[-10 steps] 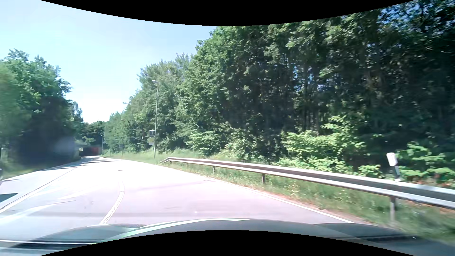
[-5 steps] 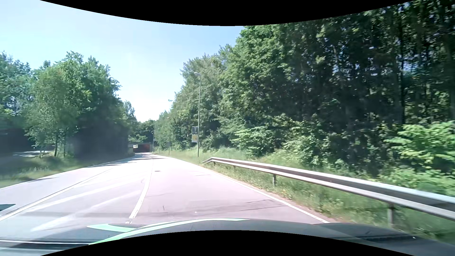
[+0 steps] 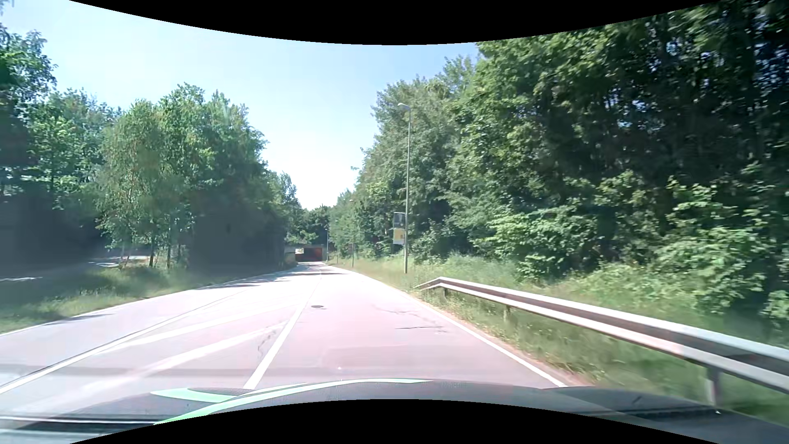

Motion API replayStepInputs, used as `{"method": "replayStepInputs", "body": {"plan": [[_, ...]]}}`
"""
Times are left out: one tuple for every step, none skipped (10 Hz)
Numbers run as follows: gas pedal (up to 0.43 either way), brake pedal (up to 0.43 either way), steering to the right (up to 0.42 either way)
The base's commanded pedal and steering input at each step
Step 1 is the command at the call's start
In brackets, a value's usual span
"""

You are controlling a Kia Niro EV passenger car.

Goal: Follow the waypoints while adhering to traffic rules and regulations

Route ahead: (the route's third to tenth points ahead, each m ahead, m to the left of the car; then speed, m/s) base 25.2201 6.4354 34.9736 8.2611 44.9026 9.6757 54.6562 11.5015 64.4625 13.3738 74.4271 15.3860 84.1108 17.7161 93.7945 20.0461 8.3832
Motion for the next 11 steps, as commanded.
{"method": "replayStepInputs", "body": {"plan": [[0.197,0.000,-0.124],[0.197,0.000,-0.108],[0.197,0.000,-0.092],[0.209,0.000,-0.078],[0.209,0.000,-0.067],[0.209,0.000,-0.053],[0.209,0.000,-0.041],[0.209,0.000,-0.035],[0.209,0.000,-0.029],[0.209,0.000,-0.024],[0.209,0.000,-0.017]]}}
